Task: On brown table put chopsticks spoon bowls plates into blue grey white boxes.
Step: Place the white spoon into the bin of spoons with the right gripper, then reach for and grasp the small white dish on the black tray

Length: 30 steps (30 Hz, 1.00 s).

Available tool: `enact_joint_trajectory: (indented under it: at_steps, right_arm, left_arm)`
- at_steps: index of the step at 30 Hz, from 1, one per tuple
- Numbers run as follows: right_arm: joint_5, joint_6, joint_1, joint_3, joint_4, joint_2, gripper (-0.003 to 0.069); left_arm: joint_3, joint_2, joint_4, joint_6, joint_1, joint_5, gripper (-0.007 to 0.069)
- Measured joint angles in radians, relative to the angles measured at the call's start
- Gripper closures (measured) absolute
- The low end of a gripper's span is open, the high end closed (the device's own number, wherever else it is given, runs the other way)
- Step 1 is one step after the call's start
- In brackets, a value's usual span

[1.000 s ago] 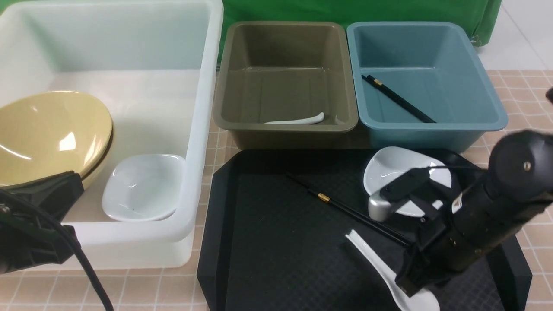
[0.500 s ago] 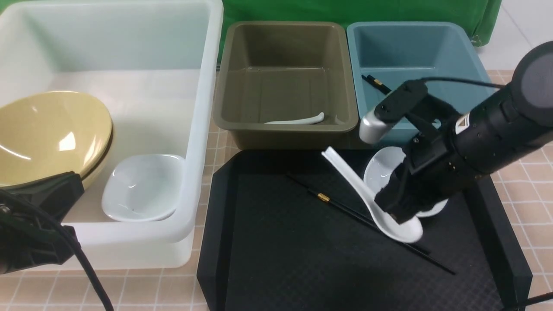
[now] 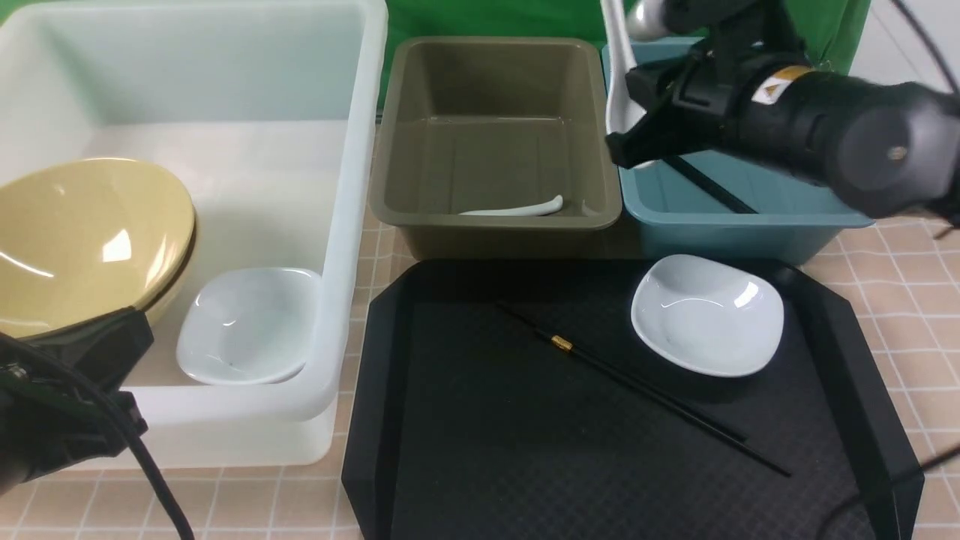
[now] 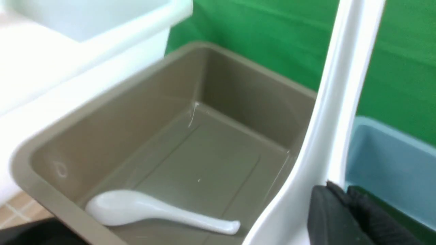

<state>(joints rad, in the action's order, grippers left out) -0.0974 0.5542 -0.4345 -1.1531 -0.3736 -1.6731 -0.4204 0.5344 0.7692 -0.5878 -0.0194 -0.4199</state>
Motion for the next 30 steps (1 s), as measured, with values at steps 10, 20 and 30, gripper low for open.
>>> enact_joint_trajectory:
  at_steps: [10, 20, 30]
  right_arm:
    - [0.007, 0.0, -0.042, -0.08, 0.0, -0.176, 0.0427]
    - [0.532, -0.105, 0.109, -0.074, 0.001, 0.019, 0.026]
    - [0.598, -0.216, 0.394, 0.24, -0.131, 0.04, 0.0255]
  left_arm:
    - [0.0, 0.0, 0.004, 0.0, 0.0, 0.003, 0.0635]
    - [0.0, -0.081, -0.027, -0.001, 0.0, -0.001, 0.0635]
    - [0.0, -0.222, -0.091, -0.004, 0.0, -0.001, 0.0635]
